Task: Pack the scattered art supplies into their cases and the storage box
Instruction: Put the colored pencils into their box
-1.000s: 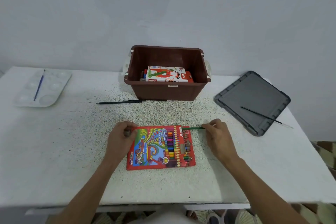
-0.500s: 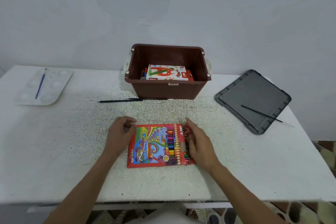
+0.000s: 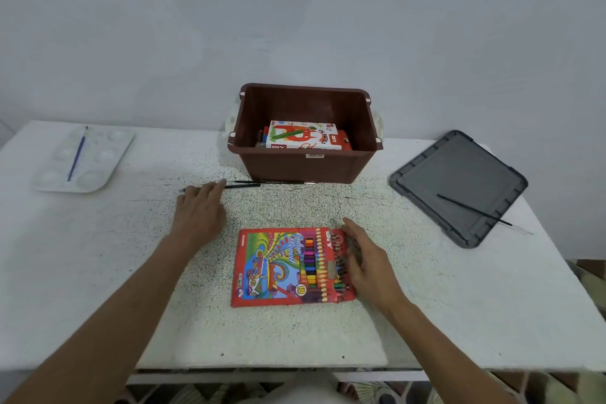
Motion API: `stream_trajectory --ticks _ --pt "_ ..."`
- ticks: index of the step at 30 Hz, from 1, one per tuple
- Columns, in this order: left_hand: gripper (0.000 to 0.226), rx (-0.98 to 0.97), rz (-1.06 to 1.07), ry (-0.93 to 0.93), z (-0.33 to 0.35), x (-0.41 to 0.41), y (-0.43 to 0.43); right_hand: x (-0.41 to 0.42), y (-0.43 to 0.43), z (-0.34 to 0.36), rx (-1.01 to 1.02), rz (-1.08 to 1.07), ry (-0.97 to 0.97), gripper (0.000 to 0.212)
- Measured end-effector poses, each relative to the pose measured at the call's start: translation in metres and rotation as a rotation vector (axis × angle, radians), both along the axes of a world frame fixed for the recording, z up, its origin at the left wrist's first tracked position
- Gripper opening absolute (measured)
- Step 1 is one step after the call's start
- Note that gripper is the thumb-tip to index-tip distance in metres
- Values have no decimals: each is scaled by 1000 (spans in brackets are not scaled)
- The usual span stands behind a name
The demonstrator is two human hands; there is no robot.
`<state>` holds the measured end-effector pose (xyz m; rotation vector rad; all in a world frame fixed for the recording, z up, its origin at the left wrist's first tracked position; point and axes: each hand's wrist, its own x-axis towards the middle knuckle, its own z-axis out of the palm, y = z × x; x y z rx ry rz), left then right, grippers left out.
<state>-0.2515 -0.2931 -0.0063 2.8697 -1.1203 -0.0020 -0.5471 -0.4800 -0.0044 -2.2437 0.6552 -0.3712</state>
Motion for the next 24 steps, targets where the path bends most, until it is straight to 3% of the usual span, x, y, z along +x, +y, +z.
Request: stream_trajectory --ticks 4,9,11,14,18,22,24 --pt "35 -126 -101 -154 -9 -4 2 1 0 -2 5 -10 -6 53" --pt "13 -200 -176 -188 -7 -15 1 0 -2 -7 7 -5 11 52" --pt "6 -320 -198 -174 -1 -25 -3 4 -1 -6 18 -11 -1 52" --pt "22 -541 -212 -85 10 -52 -14 12 2 -3 14 -34 -30 52" --pt "22 -821 -116 142 23 -89 -27 23 11 4 -102 -69 -81 46" --pt "8 -1055 88 698 43 -119 -40 35 20 13 -160 2 -122 44" --pt "8 -1162 153 879 45 -129 -43 39 23 17 -205 33 -148 39"
